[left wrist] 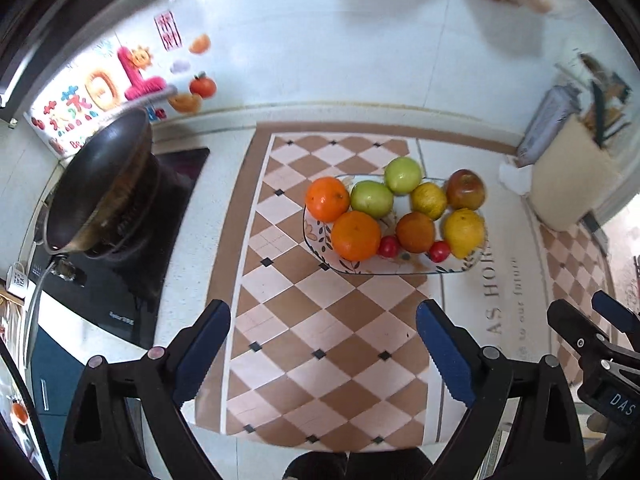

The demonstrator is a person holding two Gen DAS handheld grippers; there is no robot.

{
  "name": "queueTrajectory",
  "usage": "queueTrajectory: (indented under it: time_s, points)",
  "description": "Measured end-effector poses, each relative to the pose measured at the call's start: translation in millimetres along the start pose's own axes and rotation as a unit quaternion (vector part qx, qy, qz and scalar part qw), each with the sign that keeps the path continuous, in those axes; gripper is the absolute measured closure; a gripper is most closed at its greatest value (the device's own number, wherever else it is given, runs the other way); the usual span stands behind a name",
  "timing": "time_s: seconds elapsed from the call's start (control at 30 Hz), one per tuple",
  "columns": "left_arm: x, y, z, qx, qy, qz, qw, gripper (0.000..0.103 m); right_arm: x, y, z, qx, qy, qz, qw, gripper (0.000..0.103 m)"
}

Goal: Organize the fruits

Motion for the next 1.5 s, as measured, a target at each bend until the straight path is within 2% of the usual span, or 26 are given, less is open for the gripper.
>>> queueTrajectory:
  time_s: [0.2, 0.43, 0.83, 0.97, 1.17, 1.5]
  points:
    - [-61, 34, 14, 0.017, 0.008, -0.053, 0.9984, 0.008, -71, 45, 17, 0.000, 0.015, -0.046, 0.999, 0.006]
    - [-114, 78, 23, 0.024, 0.023, -0.079, 0.9963, 0.008, -140, 97, 37, -0.010, 0.012, -0.085, 0.996, 0.006]
    - [-178, 132, 29, 0.002, 0.025, -0.121, 0.9924, 0.008, -219, 143, 41, -0.037, 0.009, -0.128, 0.991, 0.006]
    - [-189, 139, 28, 0.001, 0.027, -0.129, 0.9912, 0.008, -233, 148, 39, -0.039, 0.003, -0.132, 0.990, 0.006]
    - [-191, 139, 26, -0.005, 0.028, -0.130, 0.9912, 0.008, -231, 146, 34, -0.038, -0.007, -0.123, 0.992, 0.006]
    - [-172, 112, 20, -0.009, 0.015, -0.120, 0.9926, 0.008, -202, 108, 29, -0.033, 0.004, -0.123, 0.992, 0.003]
Point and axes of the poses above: each gripper's, at about its wrist camera, not at the fingertips, and x roughly the way its jaws point, z to its left, y to its underside, the point moved 2 cm from there along x, roughly the way its jaws point, and after that the axes turned 5 degrees about z, right-handed, at the moved point
